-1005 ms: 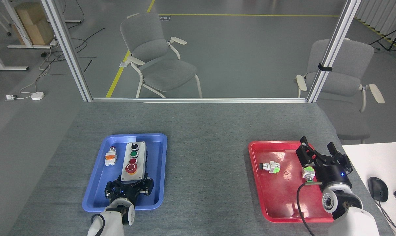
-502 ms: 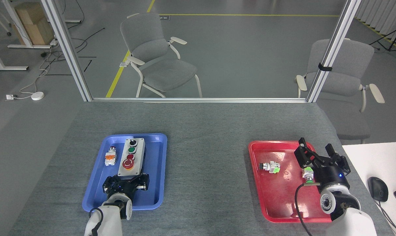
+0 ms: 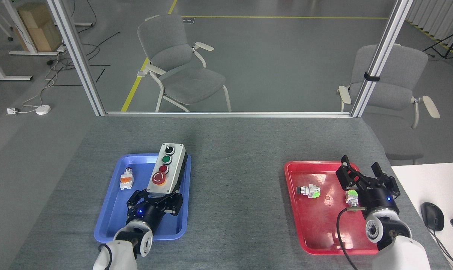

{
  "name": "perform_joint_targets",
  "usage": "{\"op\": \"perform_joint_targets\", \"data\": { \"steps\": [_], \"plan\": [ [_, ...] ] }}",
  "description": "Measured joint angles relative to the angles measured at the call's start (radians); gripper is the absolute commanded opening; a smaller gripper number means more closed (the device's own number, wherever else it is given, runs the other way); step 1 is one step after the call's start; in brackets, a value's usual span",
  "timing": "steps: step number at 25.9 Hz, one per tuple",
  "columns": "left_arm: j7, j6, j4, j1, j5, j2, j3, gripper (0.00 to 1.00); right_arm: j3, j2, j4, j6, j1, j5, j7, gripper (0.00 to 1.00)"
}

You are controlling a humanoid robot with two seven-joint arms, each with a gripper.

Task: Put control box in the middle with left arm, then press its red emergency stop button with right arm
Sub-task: 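Carry the control box out of the blue tray to the table middle, then release the box and move the right hand to its red button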

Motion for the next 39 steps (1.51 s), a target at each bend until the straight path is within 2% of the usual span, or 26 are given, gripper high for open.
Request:
{"op": "perform_joint_targets", "data": {
  "steps": [6, 14, 21, 25, 27, 29, 30, 32, 34, 36, 38, 39],
  "plan": [
    [0.006, -0.105, -0.069, 0.085, -0.002, -0.039, -0.083, 0.00, 0.001, 0.001, 0.000, -0.002, -0.002, 0.000, -0.002, 1.00],
    [0.011, -0.063, -0.018, 0.085, -0.019, -0.109, -0.252, 0.00, -0.001, 0.000, 0.000, -0.001, -0.003, 0.000, -0.006, 1.00],
    [0.008, -0.041, 0.092, 0.025, -0.030, -0.162, -0.320, 0.00, -0.001, 0.001, -0.001, -0.001, -0.003, 0.000, -0.007, 0.99],
    [0.008, -0.005, 0.160, -0.012, -0.035, -0.172, -0.370, 0.00, 0.000, -0.001, -0.002, -0.001, -0.005, 0.000, -0.007, 0.98],
    [0.009, 0.005, 0.178, -0.024, -0.035, -0.174, -0.395, 0.00, 0.002, -0.003, -0.003, -0.002, -0.007, 0.000, -0.008, 0.91],
    [0.013, 0.016, 0.188, -0.029, -0.035, -0.175, -0.410, 0.00, 0.003, -0.006, -0.003, -0.005, -0.007, 0.000, -0.009, 0.77],
    [0.013, 0.022, 0.190, -0.030, -0.034, -0.175, -0.414, 0.02, 0.004, -0.007, -0.003, -0.011, -0.007, 0.000, -0.009, 0.66],
    [0.009, 0.027, 0.192, -0.031, -0.033, -0.175, -0.419, 0.29, 0.005, -0.009, -0.003, -0.039, -0.007, 0.000, -0.011, 0.49],
    [0.006, 0.031, 0.193, -0.033, -0.032, -0.175, -0.421, 0.64, 0.005, -0.011, -0.003, -0.089, -0.007, 0.000, -0.011, 0.38],
    [0.003, 0.040, 0.193, -0.034, -0.031, -0.175, -0.422, 0.94, 0.005, -0.012, -0.002, -0.151, -0.007, 0.000, -0.007, 0.28],
    [0.000, 0.058, 0.193, -0.035, -0.028, -0.176, -0.423, 0.97, 0.005, -0.011, -0.002, -0.216, -0.006, 0.000, -0.005, 0.04],
    [-0.005, 0.066, 0.193, -0.035, -0.026, -0.174, -0.423, 0.98, 0.006, -0.009, -0.002, -0.247, -0.006, 0.000, -0.004, 0.00]
  ]
}}
